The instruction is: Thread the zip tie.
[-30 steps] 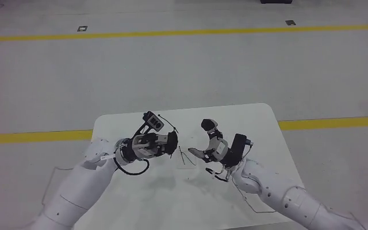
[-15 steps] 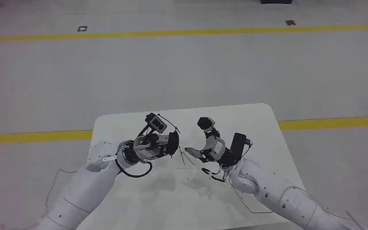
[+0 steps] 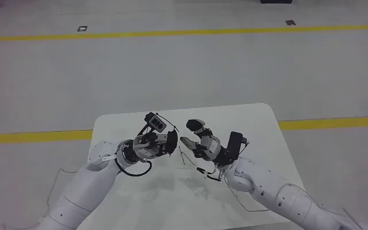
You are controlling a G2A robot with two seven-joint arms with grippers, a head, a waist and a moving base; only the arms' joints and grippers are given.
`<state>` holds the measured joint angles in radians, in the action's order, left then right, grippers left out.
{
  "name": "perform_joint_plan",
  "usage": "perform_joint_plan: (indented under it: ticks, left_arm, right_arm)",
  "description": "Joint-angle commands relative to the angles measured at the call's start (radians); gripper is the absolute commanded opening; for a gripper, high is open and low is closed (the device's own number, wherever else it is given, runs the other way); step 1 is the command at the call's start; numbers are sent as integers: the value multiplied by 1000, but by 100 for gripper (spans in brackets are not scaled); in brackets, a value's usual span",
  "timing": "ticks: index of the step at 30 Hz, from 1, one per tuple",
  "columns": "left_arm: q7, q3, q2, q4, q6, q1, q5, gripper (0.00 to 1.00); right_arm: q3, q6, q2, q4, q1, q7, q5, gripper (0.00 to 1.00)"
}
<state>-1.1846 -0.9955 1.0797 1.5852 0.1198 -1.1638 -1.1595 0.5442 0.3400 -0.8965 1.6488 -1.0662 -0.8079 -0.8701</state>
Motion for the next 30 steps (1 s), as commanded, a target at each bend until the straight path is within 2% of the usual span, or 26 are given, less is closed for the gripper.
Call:
perform_joint_plan:
  ticks: [1, 9, 13, 18, 30]
  left_arm:
    - [-1, -2, 1, -1, 1, -1, 3, 0]
    - [-1, -1, 5, -8, -1, -6, 29, 0]
    - [-1, -2, 7, -5, -4, -9, 35, 0]
    - [-2, -4, 9, -1, -6, -16, 40, 0]
    - [-1, -12, 13, 7, -15, -27, 49, 0]
  right_arm:
    - [-4, 0, -2, 0, 5, -4, -3, 38]
    - [-22, 0, -7, -1, 19, -13, -9, 36]
    - [-29, 0, -10, -3, 24, -13, -8, 29]
    - [-38, 0, -12, -4, 30, -11, -9, 31]
    - [-48, 0, -17, -7, 38, -4, -9, 23]
